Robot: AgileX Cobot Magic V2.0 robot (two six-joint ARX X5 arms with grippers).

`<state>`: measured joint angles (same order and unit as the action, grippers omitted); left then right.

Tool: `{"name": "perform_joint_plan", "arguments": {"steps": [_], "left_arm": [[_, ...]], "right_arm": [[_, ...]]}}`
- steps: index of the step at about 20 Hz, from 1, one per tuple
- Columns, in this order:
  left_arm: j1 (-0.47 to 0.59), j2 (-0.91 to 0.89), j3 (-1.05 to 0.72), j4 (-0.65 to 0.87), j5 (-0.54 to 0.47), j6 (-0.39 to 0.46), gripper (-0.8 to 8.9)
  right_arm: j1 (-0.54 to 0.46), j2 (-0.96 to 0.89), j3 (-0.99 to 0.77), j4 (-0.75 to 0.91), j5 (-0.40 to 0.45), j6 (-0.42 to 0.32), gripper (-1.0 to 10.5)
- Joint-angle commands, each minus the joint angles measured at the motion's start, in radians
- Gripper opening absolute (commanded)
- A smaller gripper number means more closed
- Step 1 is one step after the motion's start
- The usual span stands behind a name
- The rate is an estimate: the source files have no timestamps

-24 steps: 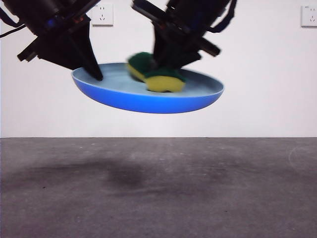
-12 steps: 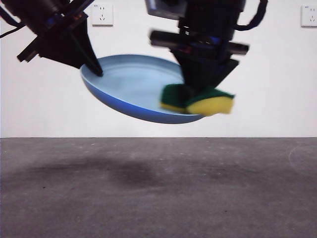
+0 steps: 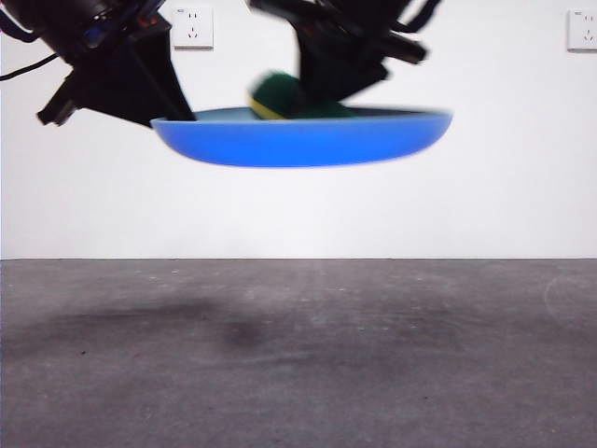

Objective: Pick up the plate,pick up the cloth,clean the plate with the cloth

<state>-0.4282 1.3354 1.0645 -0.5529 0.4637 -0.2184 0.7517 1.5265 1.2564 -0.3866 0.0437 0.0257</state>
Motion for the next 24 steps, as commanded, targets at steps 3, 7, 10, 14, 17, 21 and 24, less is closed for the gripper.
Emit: {"name": "perform_joint_plan", "arguments": {"steps": [3, 7, 10, 14, 17, 21, 24], "left_arm": [[-0.008, -0.006, 0.006, 0.191, 0.057, -0.067, -0.08], [-0.001, -0.006, 0.006, 0.306, 0.036, -0.148, -0.08], [-0.001, -0.006, 0.006, 0.272, 0.040, -0.145, -0.08], [-0.004, -0.006, 0.006, 0.121, 0.043, -0.062, -0.08], [-0.012, -0.006, 0.006, 0.026, 0.043, 0.000, -0.08], [-0.024, -0.006, 0.006, -0.020, 0.041, 0.039, -0.08], [-0.027, -0.006, 0.006, 0.000, 0.039, 0.039, -0.08]], "right_arm": [[0.025, 0.013, -0.011, -0.045, -0.289, 0.030, -0.2], [0.043, 0.013, -0.011, -0.262, -0.250, 0.025, -0.2], [0.042, 0.009, -0.011, -0.418, -0.016, 0.025, -0.2], [0.027, -0.005, -0.011, -0.438, 0.477, 0.025, -0.2], [0.014, -0.016, -0.011, -0.319, 0.564, 0.024, -0.2], [0.004, -0.018, -0.011, -0.140, 0.458, 0.025, -0.2], [0.002, -0.018, -0.011, -0.052, 0.183, 0.030, -0.2]]}}
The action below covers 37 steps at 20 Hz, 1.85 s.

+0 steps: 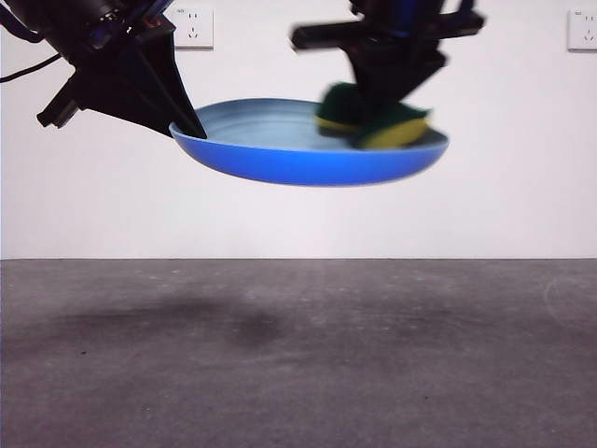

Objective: Pick up the plate,pick up the cloth,clean the plate with the cloth

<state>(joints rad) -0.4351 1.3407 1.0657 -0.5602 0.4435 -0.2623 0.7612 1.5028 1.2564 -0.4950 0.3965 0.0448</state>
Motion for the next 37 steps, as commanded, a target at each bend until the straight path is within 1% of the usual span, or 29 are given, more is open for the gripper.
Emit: {"name": "perform_joint_plan", "arguments": {"steps": [1, 2, 3, 4, 5, 7, 9, 10, 12, 14, 20, 28, 29, 31, 32, 33, 34, 35, 37], "left_arm": [[-0.020, -0.011, 0.005, 0.019, 0.056, 0.082, -0.08], [-0.019, -0.011, 0.005, 0.037, 0.051, 0.082, -0.08], [-0.017, -0.011, 0.005, 0.055, 0.034, 0.082, -0.08], [-0.013, -0.011, 0.005, 0.077, -0.005, 0.080, -0.08], [-0.010, -0.011, 0.005, 0.091, -0.050, 0.080, -0.08], [0.001, -0.011, 0.005, 0.109, -0.166, 0.084, -0.08], [0.013, -0.011, 0.005, 0.118, -0.284, 0.122, -0.08], [0.024, -0.010, 0.005, 0.118, -0.348, 0.143, -0.08], [0.047, 0.000, 0.005, 0.118, -0.418, 0.164, -0.08], [0.075, 0.024, 0.005, 0.118, -0.417, 0.169, -0.08], [0.121, 0.121, 0.005, 0.118, -0.415, 0.186, -0.08], [0.143, 0.345, 0.005, 0.121, -0.409, 0.188, -0.08], [0.143, 0.362, 0.005, 0.121, -0.409, 0.188, -0.06], [0.142, 0.382, 0.005, 0.118, -0.406, 0.188, 0.01], [0.142, 0.382, 0.005, 0.113, -0.385, 0.189, 0.18], [0.142, 0.382, 0.005, 0.112, -0.360, 0.189, 1.16], [0.141, 0.382, 0.005, 0.112, -0.336, 0.188, 2.57], [0.141, 0.382, 0.005, 0.111, -0.332, 0.188, 3.76], [0.138, 0.382, 0.005, 0.102, -0.330, 0.187, 3.91]], "right_arm": [[-0.007, 0.006, -0.011, 0.071, -0.296, 0.019, -0.2], [-0.006, 0.006, -0.011, 0.071, -0.398, 0.026, -0.2], [-0.006, 0.006, -0.011, 0.060, -0.471, 0.035, -0.2], [-0.005, 0.006, -0.011, 0.033, -0.520, 0.039, -0.2], [-0.005, 0.006, -0.011, -0.001, -0.533, 0.042, -0.2], [-0.006, 0.006, -0.011, -0.102, -0.512, 0.043, -0.2], [-0.009, 0.006, -0.011, -0.212, -0.409, 0.040, -0.2], [-0.009, 0.005, -0.011, -0.261, -0.327, 0.040, -0.2], [-0.008, -0.009, -0.011, -0.305, -0.226, 0.040, -0.2], [-0.008, -0.045, -0.011, -0.309, -0.208, 0.042, -0.2], [-0.008, -0.152, -0.011, -0.299, -0.207, 0.044, -0.2], [-0.009, -0.393, -0.011, -0.299, -0.202, 0.044, -0.2], [-0.009, -0.416, -0.011, -0.299, -0.193, 0.045, -0.2], [-0.009, -0.454, -0.011, -0.299, -0.129, 0.045, -0.2], [-0.009, -0.470, -0.011, -0.299, -0.095, 0.045, -0.2], [-0.009, -0.480, -0.011, -0.299, -0.068, 0.045, -0.2], [-0.009, -0.486, -0.011, -0.299, -0.042, 0.044, -0.2], [-0.009, -0.489, -0.011, -0.299, -0.014, 0.045, -0.2], [-0.013, -0.488, -0.011, -0.297, 0.028, 0.045, -0.2]]}}
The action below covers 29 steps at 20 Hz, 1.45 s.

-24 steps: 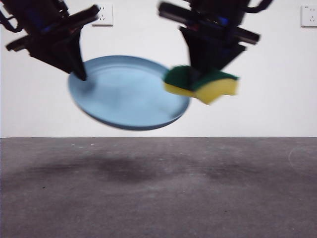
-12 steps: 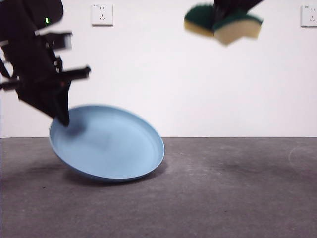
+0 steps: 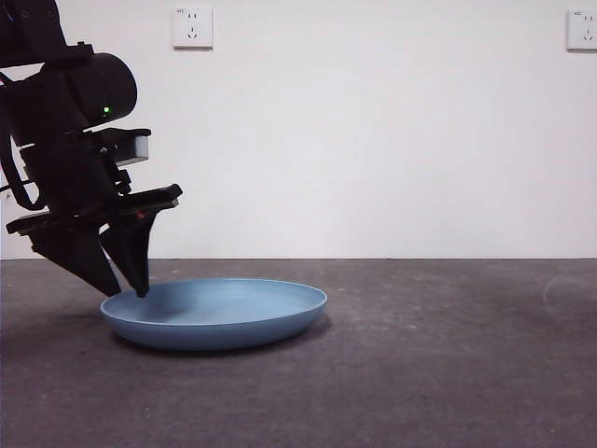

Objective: Pick up the plate,pick up the cloth,clean the plate with the cloth

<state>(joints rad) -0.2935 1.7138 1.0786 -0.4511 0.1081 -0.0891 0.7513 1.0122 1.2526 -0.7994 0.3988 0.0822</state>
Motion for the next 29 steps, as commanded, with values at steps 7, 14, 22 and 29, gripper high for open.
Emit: {"name": "perform_joint_plan", "arguments": {"steps": [7, 14, 22, 29], "left_arm": [[-0.023, -0.087, -0.008, -0.106, 0.128, 0.011, 3.91], [-0.036, -0.309, -0.008, -0.166, 0.130, 0.011, 3.91], [-0.048, -0.665, -0.008, -0.241, 0.134, -0.019, 3.90], [-0.048, -0.836, -0.008, -0.359, 0.131, -0.022, 3.77]], "right_arm": [[-0.040, 0.129, -0.007, 0.094, 0.026, 0.007, -0.2], [-0.092, 0.300, -0.007, 0.098, 0.014, 0.007, -0.2], [-0.238, 0.571, -0.007, 0.168, -0.288, 0.007, -0.2], [-0.333, 0.814, -0.007, 0.223, -0.427, 0.008, -0.2]]}}
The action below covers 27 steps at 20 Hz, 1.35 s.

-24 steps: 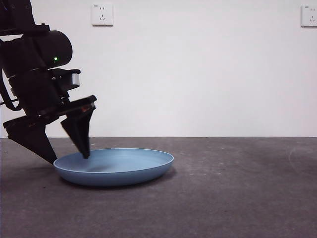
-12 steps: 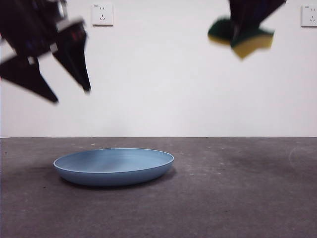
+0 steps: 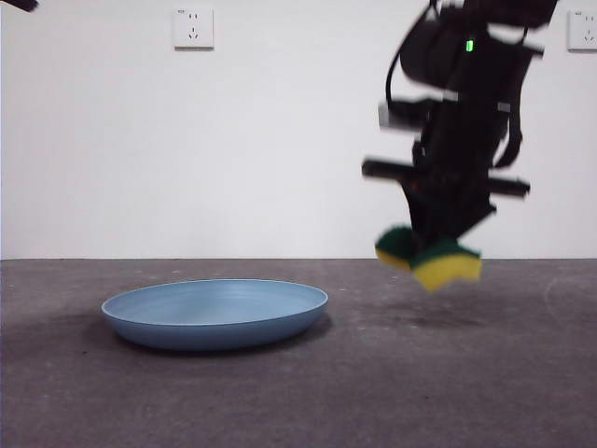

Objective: Pick up the plate,pick up the cloth,clean the plate with the cloth

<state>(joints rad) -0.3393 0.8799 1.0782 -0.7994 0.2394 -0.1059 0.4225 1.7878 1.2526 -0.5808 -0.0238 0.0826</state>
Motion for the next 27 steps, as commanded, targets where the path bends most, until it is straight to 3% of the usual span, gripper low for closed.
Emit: {"name": "perform_joint_plan", "arguments": {"steps": [1, 4, 8, 11, 16, 22, 26, 27], "left_arm": [[-0.002, -0.002, -0.008, -0.019, 0.000, -0.005, 3.77], [-0.002, -0.002, -0.008, -0.040, -0.001, -0.005, 3.77], [-0.002, -0.002, -0.008, -0.040, -0.002, -0.005, 3.77], [-0.002, -0.001, -0.008, -0.040, -0.002, -0.005, 3.77], [-0.002, 0.002, -0.008, -0.037, -0.003, -0.001, 3.77], [-0.002, 0.035, -0.008, 0.009, -0.064, 0.005, 3.35], [-0.002, 0.077, -0.008, 0.029, -0.098, 0.055, -0.19], [-0.002, 0.084, -0.008, 0.039, -0.114, 0.059, -0.09]], "right_arm": [[-0.005, 0.059, -0.007, 0.003, -0.004, 0.007, -0.2], [-0.004, 0.090, -0.007, -0.002, -0.004, 0.007, 1.0], [-0.003, 0.090, -0.007, -0.008, -0.004, 0.025, 4.8], [-0.003, 0.090, -0.007, -0.013, -0.003, 0.025, 5.2], [-0.003, 0.061, -0.006, -0.028, -0.003, 0.025, 5.0], [-0.002, -0.135, -0.006, -0.115, -0.003, 0.030, 4.8], [-0.003, -0.315, -0.006, -0.207, -0.003, 0.032, 0.3], [-0.002, -0.360, -0.006, -0.217, -0.003, 0.032, -0.2]]}}
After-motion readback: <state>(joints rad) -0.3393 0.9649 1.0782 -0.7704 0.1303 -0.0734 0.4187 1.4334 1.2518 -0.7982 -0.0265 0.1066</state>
